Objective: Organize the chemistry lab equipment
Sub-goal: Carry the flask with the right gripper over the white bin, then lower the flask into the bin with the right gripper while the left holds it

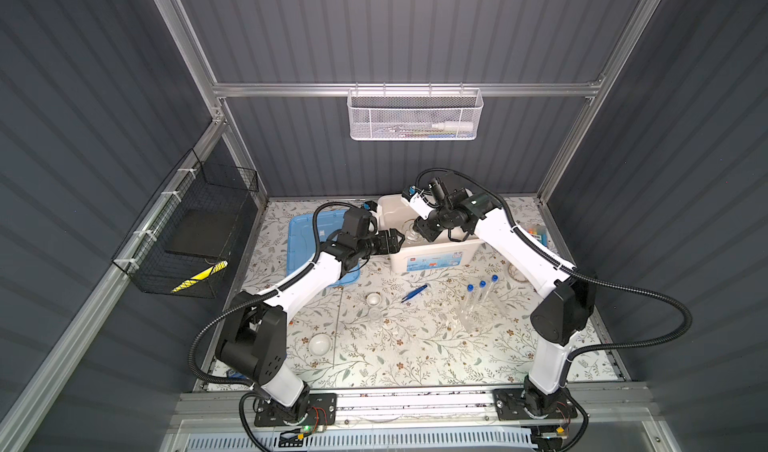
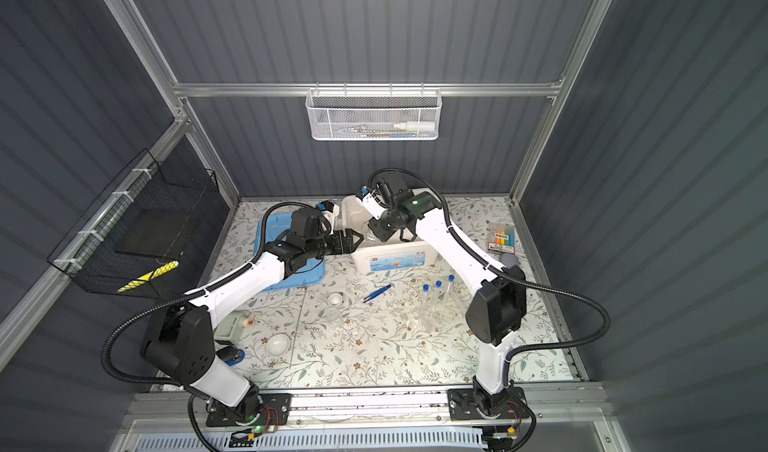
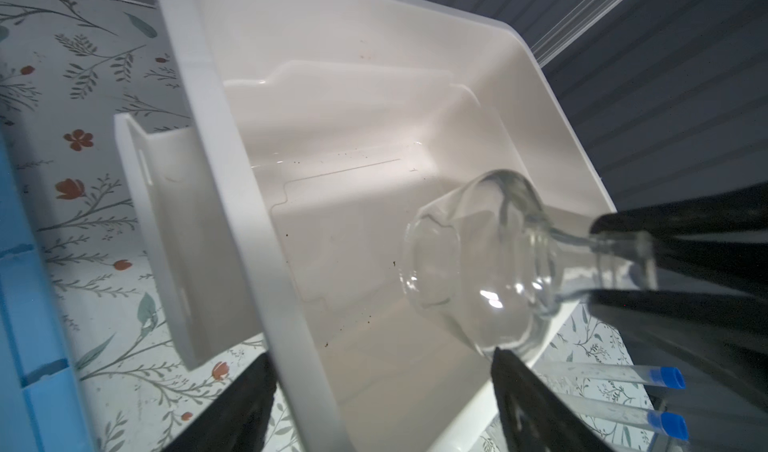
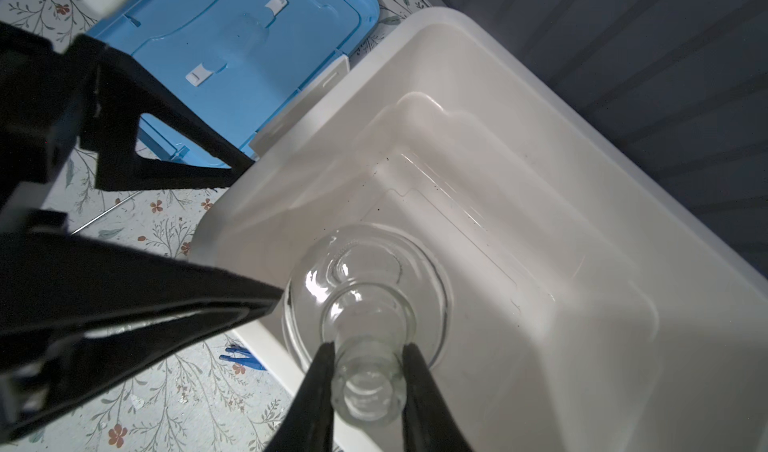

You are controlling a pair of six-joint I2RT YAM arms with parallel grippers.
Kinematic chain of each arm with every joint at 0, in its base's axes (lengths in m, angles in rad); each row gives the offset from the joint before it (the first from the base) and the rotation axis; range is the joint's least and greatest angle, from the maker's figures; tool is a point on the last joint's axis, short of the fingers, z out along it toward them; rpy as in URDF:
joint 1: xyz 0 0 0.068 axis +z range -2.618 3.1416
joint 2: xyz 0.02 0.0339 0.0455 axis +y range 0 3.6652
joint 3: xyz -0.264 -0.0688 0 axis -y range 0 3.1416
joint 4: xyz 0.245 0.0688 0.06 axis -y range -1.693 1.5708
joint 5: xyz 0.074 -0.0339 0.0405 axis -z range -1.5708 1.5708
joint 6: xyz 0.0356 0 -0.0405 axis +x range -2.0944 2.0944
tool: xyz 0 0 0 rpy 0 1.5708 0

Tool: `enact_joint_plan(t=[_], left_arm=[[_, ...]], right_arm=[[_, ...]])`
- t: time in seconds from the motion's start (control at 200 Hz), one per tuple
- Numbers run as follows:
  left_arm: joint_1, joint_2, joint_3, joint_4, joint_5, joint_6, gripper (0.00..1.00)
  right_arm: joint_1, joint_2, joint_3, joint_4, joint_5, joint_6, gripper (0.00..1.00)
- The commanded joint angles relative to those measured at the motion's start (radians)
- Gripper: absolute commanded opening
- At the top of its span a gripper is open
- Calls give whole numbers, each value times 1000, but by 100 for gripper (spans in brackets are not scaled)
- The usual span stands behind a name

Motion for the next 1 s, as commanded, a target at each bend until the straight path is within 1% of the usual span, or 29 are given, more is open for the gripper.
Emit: enact_joint_plan(t=[0.0,0.14,0.275,0.485,0.75,0.995], left_arm=[[-9,4,29,32,24,-26,84],[-9,-24,21,3,-18,-20,84],[-9,-62,4,-27,-73,2,86],[-2,-129,-27,-83,-163,27,91],[17,-180,-58,-113,-213,46,94],[22,-187,-73,-125,-227,50,94]], right_arm=[[-4,-5,28,4,-22,1,16],[-6,14,27,-7,-14,-3,17],[-5,31,24,9,-30,11,17],[-5,88,50,14,-39,37,17],[-1,172,96,5,-33,57,16],[5,274,169,-39,-15,84,16]])
